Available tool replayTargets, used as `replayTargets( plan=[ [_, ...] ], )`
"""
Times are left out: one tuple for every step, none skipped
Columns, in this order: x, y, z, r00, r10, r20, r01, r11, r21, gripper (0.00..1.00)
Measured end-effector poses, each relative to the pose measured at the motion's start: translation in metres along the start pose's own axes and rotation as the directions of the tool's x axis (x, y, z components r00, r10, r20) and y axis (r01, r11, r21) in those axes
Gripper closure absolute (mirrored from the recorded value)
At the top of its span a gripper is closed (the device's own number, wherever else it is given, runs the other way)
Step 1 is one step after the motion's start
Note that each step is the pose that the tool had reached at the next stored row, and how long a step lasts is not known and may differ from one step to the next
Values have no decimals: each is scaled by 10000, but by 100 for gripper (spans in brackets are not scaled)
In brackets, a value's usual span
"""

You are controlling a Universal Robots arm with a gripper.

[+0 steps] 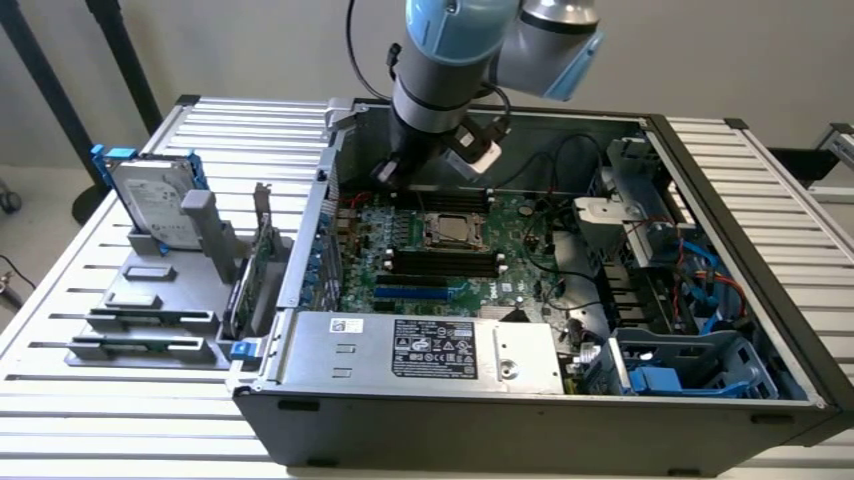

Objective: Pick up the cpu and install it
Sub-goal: 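Install the first cpu locking lever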

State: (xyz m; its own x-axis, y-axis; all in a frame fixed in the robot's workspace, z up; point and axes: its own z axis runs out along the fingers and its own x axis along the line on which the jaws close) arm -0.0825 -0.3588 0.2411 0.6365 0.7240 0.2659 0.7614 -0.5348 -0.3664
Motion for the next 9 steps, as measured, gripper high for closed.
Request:
replayTargets(
  plan=[
    [7,8,-1,10000,5,-16,-5,10000,-18,89],
    [14,17,-3,10000,7,-33,-7,10000,-38,89],
    [22,26,-4,10000,9,-50,-9,10000,-58,89],
    [30,36,-6,10000,8,-66,-8,10000,-78,89],
    [39,46,-8,10000,6,-83,-7,9999,-100,89],
    [47,56,-9,9999,4,-100,-5,9999,-121,89],
    [55,66,-11,9999,1,-117,-3,9999,-141,89],
    [63,75,-13,9999,-2,-134,0,9999,-162,89],
    [72,85,-15,9999,-6,-153,3,9998,-186,89]
  ],
)
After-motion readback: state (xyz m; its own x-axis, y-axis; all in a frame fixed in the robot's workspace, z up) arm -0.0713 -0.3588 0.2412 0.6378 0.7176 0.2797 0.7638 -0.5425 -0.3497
